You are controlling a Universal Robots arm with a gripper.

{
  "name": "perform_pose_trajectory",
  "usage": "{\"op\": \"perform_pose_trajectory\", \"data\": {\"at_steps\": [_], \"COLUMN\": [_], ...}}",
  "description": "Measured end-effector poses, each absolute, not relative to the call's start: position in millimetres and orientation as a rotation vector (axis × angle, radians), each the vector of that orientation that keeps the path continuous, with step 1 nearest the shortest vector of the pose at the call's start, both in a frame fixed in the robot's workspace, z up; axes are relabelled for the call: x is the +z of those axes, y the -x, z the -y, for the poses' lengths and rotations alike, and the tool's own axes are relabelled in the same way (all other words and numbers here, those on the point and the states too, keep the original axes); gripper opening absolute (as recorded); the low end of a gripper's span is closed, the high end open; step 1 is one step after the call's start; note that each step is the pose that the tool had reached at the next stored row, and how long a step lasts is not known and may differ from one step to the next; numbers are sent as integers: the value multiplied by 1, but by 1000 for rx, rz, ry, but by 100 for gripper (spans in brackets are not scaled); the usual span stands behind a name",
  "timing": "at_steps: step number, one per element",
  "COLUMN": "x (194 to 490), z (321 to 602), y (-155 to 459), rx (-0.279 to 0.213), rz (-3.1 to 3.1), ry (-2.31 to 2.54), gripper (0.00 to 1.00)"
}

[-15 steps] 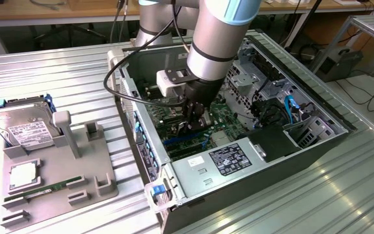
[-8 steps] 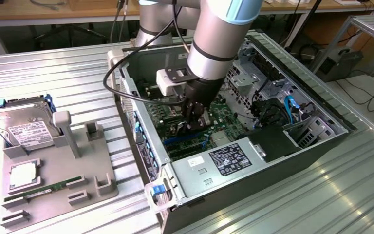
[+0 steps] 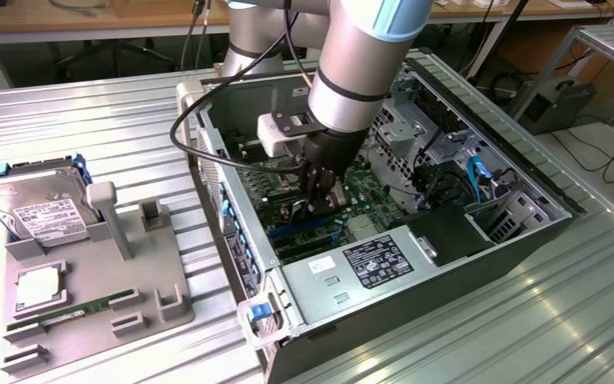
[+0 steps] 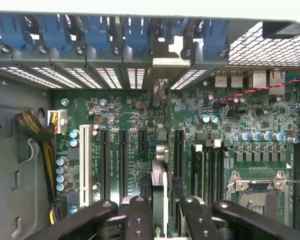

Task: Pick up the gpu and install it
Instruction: 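Insert the gpu into the slot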

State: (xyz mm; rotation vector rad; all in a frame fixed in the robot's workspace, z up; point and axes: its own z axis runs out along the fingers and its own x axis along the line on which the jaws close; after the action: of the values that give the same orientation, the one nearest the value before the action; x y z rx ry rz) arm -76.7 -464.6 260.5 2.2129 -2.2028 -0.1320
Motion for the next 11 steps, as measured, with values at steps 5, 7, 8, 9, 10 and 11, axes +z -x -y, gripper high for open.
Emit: {"op": "perform_pose_trajectory", "data": {"at_steps": [5, 7, 8, 9, 10, 11], "x": [258, 261, 265, 267, 267, 267], "z": [464, 464, 464, 464, 464, 464], "y": [77, 77, 77, 77, 77, 77], "rx": [-139, -144, -145, -147, -147, -144], "rz": [2208, 2206, 2203, 2201, 2201, 2200], "ry": [-2204, -2200, -2197, -2195, -2194, -2193], "gripper": [26, 26, 26, 26, 26, 26]}}
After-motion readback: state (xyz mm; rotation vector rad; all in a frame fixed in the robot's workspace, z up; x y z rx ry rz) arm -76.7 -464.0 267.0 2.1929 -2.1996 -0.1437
